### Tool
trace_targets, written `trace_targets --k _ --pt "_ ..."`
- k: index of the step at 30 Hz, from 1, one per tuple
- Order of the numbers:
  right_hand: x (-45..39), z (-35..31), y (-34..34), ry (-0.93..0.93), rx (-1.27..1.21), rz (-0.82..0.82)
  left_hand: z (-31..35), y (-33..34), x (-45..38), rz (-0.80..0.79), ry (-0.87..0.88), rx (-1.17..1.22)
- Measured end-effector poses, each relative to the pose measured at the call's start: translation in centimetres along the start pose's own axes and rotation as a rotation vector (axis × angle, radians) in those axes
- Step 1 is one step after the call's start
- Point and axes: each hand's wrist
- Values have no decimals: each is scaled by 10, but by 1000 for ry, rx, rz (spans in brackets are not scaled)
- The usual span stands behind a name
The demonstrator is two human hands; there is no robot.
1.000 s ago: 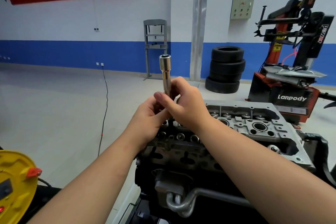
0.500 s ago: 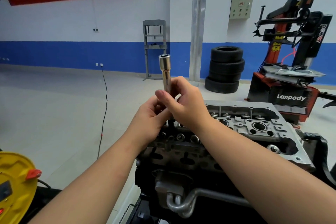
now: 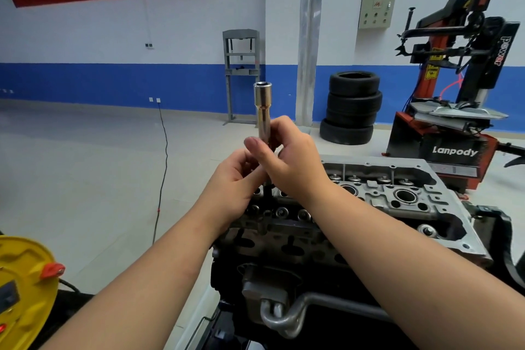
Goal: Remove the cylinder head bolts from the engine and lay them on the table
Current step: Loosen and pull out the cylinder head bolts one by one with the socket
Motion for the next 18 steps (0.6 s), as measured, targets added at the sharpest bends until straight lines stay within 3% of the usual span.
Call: trace_targets --k 3,8,15,18 --pt "-1 2 0 2 18 38 -2 -1 -2 8 -12 -15" --pt "-3 2 2 73 64 -46 0 -6 0 -123 -58 29" --pt "-1 1 2 49 -14 9 1 2 0 51 -30 -27" --pt "-2 2 2 106 -13 -35 3 0 0 19 -79 21"
Point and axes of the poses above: each hand's wrist, its own x-axis away from the middle knuckle, its own y-axis out of the palm, z = x × y, and after that the axes turned 13 degrees about y, right-handed
